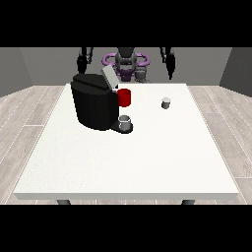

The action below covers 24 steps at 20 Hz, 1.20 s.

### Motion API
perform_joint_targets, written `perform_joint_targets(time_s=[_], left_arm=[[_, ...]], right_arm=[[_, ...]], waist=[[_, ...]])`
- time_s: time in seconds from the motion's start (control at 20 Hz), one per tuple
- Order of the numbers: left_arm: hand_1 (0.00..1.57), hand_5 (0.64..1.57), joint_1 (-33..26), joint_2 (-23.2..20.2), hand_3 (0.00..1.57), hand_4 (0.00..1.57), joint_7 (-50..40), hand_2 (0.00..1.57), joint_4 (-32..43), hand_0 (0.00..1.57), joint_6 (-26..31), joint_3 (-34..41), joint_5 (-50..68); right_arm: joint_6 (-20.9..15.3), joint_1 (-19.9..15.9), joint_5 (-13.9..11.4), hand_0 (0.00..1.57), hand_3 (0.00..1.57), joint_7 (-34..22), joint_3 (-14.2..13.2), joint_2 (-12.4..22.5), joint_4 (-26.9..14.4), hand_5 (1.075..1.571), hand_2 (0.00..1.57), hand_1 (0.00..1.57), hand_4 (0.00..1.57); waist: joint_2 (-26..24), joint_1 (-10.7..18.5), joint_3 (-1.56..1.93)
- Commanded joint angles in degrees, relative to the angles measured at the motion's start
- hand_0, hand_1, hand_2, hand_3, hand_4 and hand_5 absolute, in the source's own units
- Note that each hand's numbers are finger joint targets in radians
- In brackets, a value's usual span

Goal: Insert the coffee pod into the coffee machine and close the lid

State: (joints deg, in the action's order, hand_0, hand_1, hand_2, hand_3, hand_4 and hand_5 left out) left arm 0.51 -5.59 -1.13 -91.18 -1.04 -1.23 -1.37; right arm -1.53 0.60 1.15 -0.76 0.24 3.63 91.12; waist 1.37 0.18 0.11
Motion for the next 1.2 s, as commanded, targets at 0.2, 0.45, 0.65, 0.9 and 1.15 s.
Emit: perform_joint_targets(time_s=[0.2, 0.45, 0.65, 0.9, 1.15], left_arm=[[0.0, 1.571, -0.2, -9.8, 0.0, 0.0, 7.0, 0.0, -0.1, 0.0, 8.8, -2.4, -5.9], [0.0, 1.571, 6.1, -20.1, 0.0, 0.0, 7.4, 0.0, 6.6, 0.0, 12.8, 2.3, -9.2], [0.0, 1.571, 8.6, -21.8, 0.0, 0.0, 10.6, 0.0, 14.5, 0.0, 14.5, 4.1, -10.6], [0.0, 1.571, 15.0, -24.0, 0.0, 0.0, 4.3, 0.0, 19.1, 0.0, 15.7, 2.9, -15.0], [0.0, 1.571, 17.7, -24.1, 0.0, 0.0, 11.5, 0.0, 28.1, 0.0, 14.7, 2.2, -19.4]], right_arm=[[0.6, -0.1, -1.5, 0.0, 0.0, 2.8, -0.5, 0.8, -3.9, 1.571, 0.0, 0.0, 0.0], [-6.2, -4.0, -8.4, 0.0, 0.0, 2.2, 0.3, 0.9, 0.0, 1.571, 0.0, 0.0, 0.0], [-7.7, -3.7, -11.3, 0.0, 0.0, 0.7, 2.2, 0.1, 0.8, 1.571, 0.0, 0.0, 0.0], [-6.8, -5.8, -11.6, 0.0, 0.0, 2.0, 3.6, -0.8, -0.4, 1.571, 0.0, 0.0, 0.0], [-8.9, -11.0, -11.1, 0.0, 0.0, -2.7, 3.5, -3.5, 0.0, 1.571, 0.0, 0.0, 0.0]], waist=[[-0.7, 0.9, -0.1], [3.6, -4.4, -0.15], [4.8, -6.2, -0.15], [7.2, -8.9, -0.12], [10.9, -7.9, -0.14]])
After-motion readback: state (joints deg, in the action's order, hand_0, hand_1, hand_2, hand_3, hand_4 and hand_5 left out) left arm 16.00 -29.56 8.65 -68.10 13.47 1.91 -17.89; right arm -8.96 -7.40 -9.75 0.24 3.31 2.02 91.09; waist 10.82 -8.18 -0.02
